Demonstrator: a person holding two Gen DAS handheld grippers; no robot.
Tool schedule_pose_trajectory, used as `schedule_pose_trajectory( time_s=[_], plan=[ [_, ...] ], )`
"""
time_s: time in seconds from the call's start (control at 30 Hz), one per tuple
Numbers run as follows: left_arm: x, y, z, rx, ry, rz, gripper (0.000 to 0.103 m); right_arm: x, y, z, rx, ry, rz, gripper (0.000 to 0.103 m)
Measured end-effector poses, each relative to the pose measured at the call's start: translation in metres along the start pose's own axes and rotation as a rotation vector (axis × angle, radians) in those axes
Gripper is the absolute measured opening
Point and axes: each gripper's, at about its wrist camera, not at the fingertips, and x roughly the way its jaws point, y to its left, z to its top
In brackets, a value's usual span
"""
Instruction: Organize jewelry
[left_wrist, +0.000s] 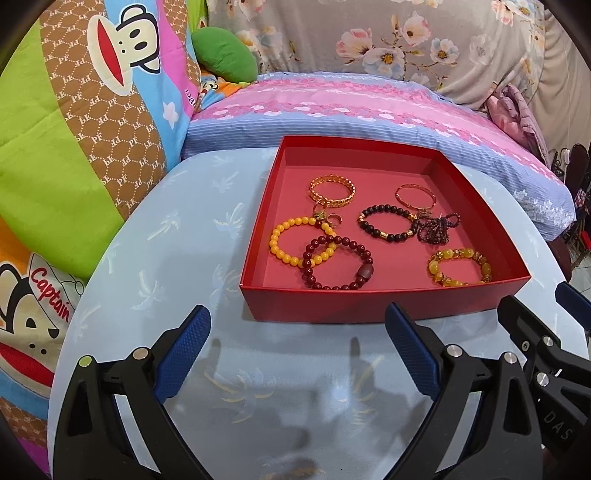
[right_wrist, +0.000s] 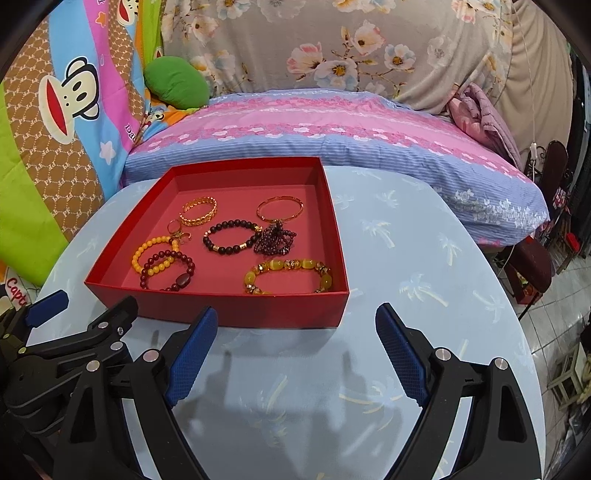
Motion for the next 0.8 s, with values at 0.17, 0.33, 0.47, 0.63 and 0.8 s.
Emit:
schedule_pose_trajectory(
  time_s=[0.17,0.33,0.47,0.63,0.8],
  plan=[
    [0.004,0.000,-0.004,0.003,0.001,0.003,0.091,0.005,0.000,-0.004,0.003,0.012,-0.001,0.084],
    [0.007,0.000,-0.006,-0.002,0.010,0.003,0.092,0.006,0.000,-0.007,0.002,0.008,-0.005,0.084],
    [0.008,0.000,-0.008,-0.005,-0.004,0.009,0.092,0.009,-0.004,-0.012,0.032,-0.001,0.010,0.084],
    [0.011,-0.004,-0.015,-0.003,-0.030,0.031,0.092,0.013,-0.004,-0.019,0.037,-0.037,-0.010,0.085],
    [0.012,-0.004,-0.017,-0.014,-0.054,0.034,0.092,0.017,-0.003,-0.022,0.015,-0.047,-0.026,0.085]
  ],
)
